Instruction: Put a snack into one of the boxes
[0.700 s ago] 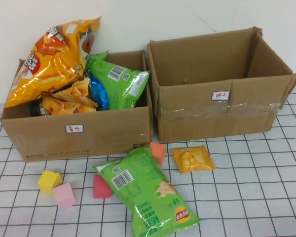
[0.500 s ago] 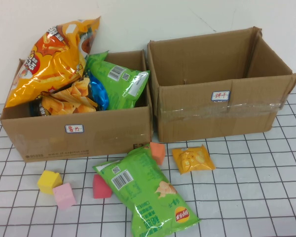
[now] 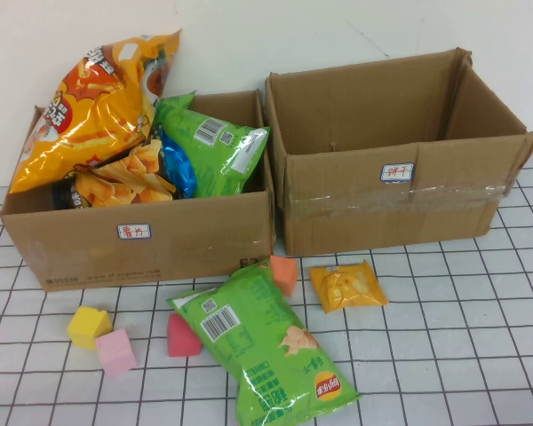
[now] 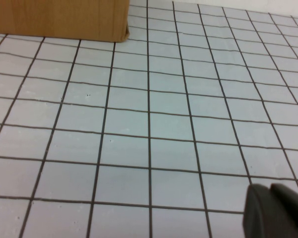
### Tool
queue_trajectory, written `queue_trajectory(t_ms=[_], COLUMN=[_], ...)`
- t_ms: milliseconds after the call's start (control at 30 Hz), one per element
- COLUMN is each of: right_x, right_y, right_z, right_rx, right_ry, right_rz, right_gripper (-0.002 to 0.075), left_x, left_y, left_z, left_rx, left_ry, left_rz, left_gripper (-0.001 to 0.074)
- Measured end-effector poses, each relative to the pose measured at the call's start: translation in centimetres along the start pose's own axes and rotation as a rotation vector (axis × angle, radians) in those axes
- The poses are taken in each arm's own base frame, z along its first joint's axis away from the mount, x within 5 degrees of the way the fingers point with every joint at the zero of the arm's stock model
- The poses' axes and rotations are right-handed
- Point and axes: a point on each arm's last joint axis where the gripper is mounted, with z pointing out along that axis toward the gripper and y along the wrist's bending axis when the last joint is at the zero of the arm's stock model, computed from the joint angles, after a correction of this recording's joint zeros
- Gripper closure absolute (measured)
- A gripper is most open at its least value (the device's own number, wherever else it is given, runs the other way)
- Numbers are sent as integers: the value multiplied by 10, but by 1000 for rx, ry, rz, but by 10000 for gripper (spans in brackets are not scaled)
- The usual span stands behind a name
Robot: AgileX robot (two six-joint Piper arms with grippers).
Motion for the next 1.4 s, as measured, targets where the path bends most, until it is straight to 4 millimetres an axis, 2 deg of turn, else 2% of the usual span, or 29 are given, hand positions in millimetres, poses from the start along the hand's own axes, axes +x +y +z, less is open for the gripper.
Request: queue_trajectory(t_ms=[667,800,900,1067,1167,1300,1400], right_x=[0,-2,-9,-35,-49,-58,-60], right_y=[0,0,-1,-3,-3,-3,-3], right_z=[0,1,0,-7,-14,-21,-23], right_rx=[0,4,19,45,54,61,62], right_ry=[-2,-34,-121,-419,-594,-713,-743], right_rz=[0,-4,-25,-53,-58,-61,-61], right_gripper=[727,727,727,727,727,727,727], left_x=[0,-3,-16,-48,-61,-70,-72], left_y=[0,0,-1,-4,-6,-8,-8], left_z=[0,1,-1,-14,-24,-35,-37], left_rx=[-2,-4,5,37,53,68,76], left_ry=[0,-50,-199,-586,-765,-918,-943], left_rz=[4,27,41,58,58,62,52], left_gripper=[736,736,736,736,736,736,736])
